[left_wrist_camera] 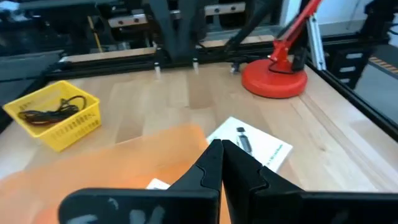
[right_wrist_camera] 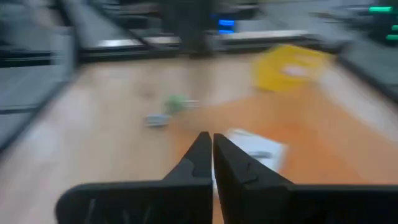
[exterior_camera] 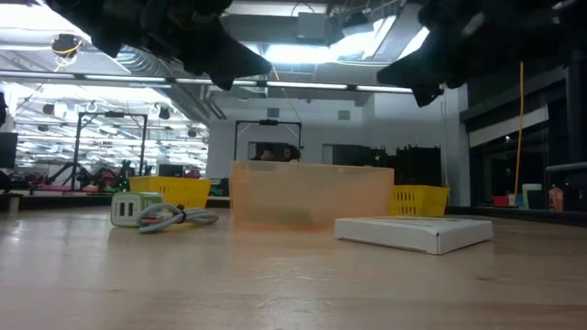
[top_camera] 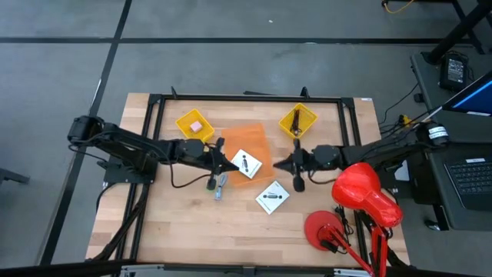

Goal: Pick and place items into bin
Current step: Put the card reader box into the orange bin

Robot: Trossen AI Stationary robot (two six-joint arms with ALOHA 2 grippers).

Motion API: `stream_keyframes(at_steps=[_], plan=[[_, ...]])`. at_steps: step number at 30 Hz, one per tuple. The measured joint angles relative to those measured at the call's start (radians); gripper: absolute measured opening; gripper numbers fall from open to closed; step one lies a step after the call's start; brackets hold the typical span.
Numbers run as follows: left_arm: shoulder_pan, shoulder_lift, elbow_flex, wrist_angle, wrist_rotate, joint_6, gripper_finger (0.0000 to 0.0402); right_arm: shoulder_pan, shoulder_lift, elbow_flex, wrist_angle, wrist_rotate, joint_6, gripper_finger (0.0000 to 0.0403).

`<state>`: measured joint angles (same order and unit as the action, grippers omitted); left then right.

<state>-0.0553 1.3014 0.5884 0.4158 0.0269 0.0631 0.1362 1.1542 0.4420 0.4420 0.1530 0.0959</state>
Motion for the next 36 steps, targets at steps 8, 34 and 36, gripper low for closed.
stream_keyframes(at_steps=[8,34,36], plan=[[-0.028,0.008,0.000,-0.001,0.001,-0.003,0.0002,0.036,0.072,-0.030,0.067,-0.090,0.138,0.0000],[-0.120,0.007,0.000,-0.016,-0.001,0.002,0.0002,0.256,0.617,0.509,-0.612,0.099,0.508,0.0000],[-0.125,0.007,0.000,-0.020,-0.001,0.002,0.0002,0.258,0.645,0.538,-0.657,0.106,0.526,0.0000]])
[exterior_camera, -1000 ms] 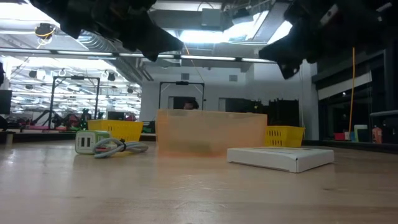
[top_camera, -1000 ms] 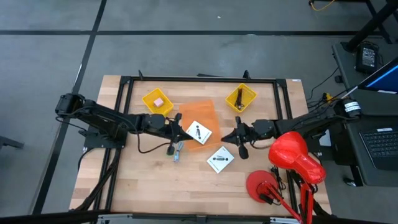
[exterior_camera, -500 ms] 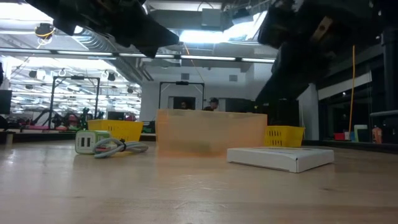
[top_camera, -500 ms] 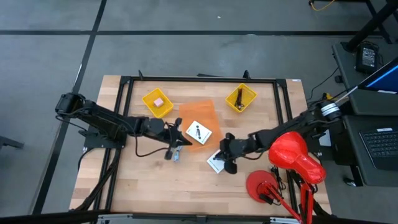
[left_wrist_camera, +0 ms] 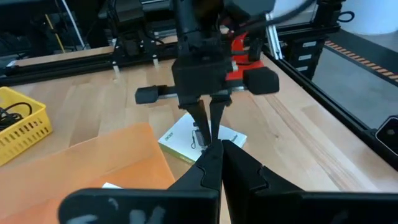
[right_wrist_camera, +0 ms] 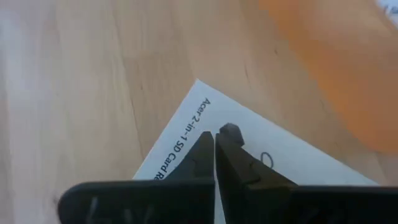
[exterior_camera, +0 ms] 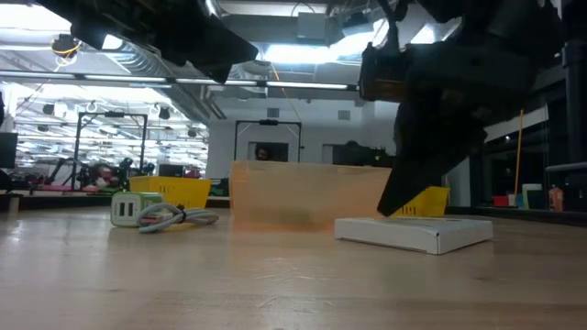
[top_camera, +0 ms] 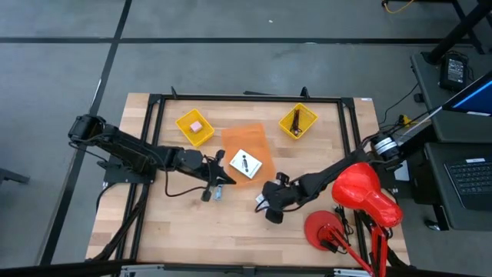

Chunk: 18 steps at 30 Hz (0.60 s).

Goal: Pick and place items into bin
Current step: Put the card reader box into the orange bin

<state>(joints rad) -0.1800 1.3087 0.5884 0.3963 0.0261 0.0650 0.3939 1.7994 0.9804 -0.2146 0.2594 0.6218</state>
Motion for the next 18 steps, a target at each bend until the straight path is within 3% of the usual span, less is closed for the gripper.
stream_keyframes(at_steps=[18], plan=[[-0.010,0.000,0.001,-0.004,0.000,0.001,0.0003,0.044,0.065,0.081,0.046,-0.181,-0.237,0.0000]])
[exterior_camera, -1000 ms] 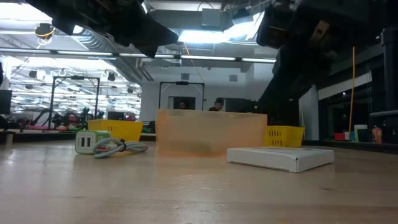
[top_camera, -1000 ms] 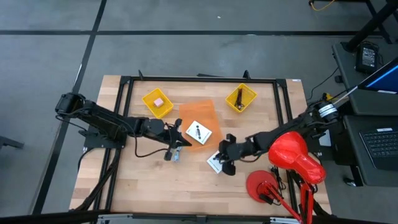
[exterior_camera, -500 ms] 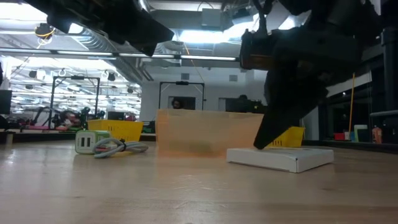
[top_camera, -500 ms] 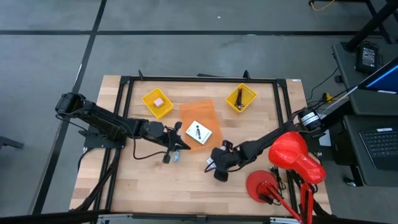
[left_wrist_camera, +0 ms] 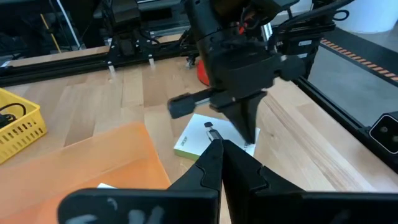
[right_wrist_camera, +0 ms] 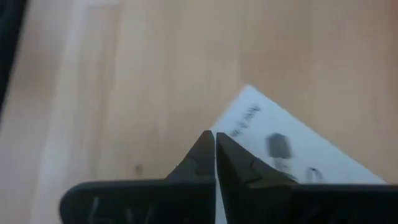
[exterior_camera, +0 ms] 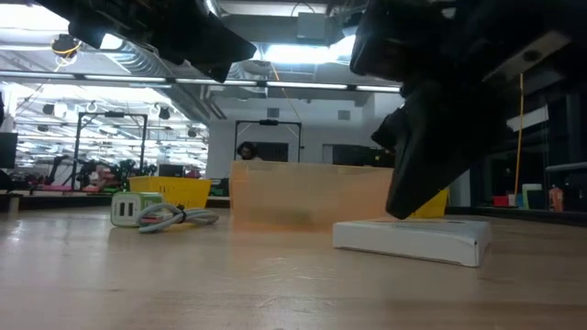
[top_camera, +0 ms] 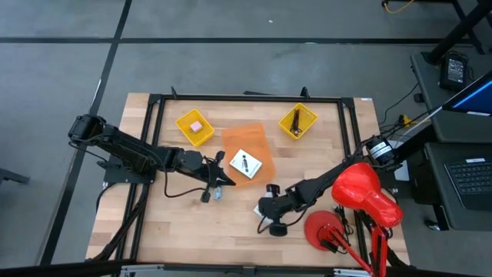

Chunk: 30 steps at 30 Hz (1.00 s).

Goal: Pick and place items into bin
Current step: Put the card reader box into the orange bin

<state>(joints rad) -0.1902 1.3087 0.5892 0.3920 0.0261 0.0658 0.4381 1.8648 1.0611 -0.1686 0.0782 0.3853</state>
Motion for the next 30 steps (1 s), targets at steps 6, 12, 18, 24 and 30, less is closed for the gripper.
stream_keyframes(at_steps=[6,12,18,24,30], plan=[[0.000,0.000,0.000,0.000,0.000,-0.001,0.0002,-0.001,0.000,0.000,0.066,-0.047,-0.095,0.0000],[0.000,0.000,0.000,0.000,0.000,-0.002,0.0001,0.000,-0.047,0.000,-0.001,-0.018,-0.063,0.0000],[-0.001,0.021,0.001,0.001,0.027,-0.004,0.0001,0.018,-0.113,0.000,-0.166,0.046,0.099,0.0000],[-0.022,0.095,0.041,-0.010,0.063,-0.016,0.0002,0.060,-0.111,-0.001,-0.251,0.063,0.243,0.0000],[-0.025,0.201,0.113,-0.053,0.062,-0.127,0.0001,0.098,-0.111,0.000,-0.324,0.145,0.349,0.0000]])
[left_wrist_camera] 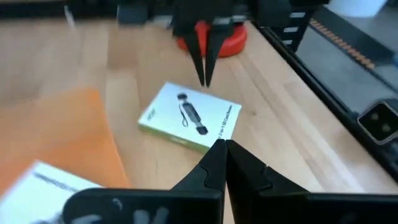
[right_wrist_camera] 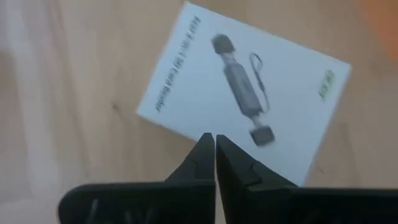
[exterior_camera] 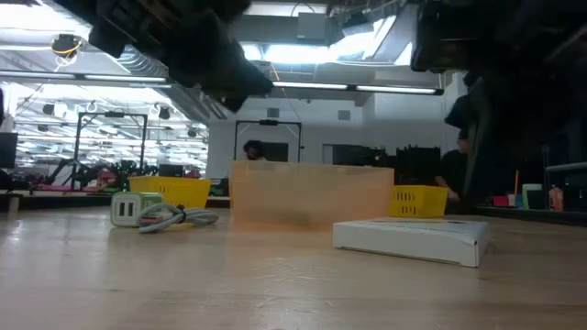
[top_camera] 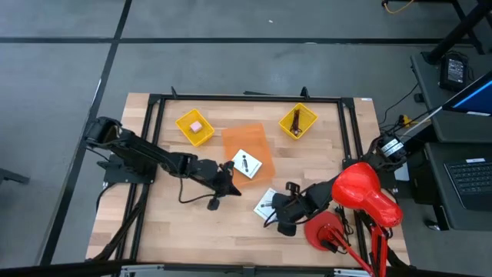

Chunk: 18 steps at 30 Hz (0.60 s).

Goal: Pick and place items into bin
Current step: Put the card reader box into the orange bin

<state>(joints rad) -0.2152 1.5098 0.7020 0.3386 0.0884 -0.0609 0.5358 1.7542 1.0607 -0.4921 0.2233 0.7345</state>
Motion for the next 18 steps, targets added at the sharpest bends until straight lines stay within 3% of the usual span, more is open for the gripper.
stream_keyframes(at_steps=[7,18], plan=[[-0.007,0.090,0.021,0.010,0.000,-0.168,0.0002,0.034,0.000,0.000,-0.022,0.115,0.057,0.0000],[-0.040,0.165,0.023,0.149,0.004,-0.376,0.0023,0.035,0.006,-0.090,0.097,0.124,0.135,0.0000]])
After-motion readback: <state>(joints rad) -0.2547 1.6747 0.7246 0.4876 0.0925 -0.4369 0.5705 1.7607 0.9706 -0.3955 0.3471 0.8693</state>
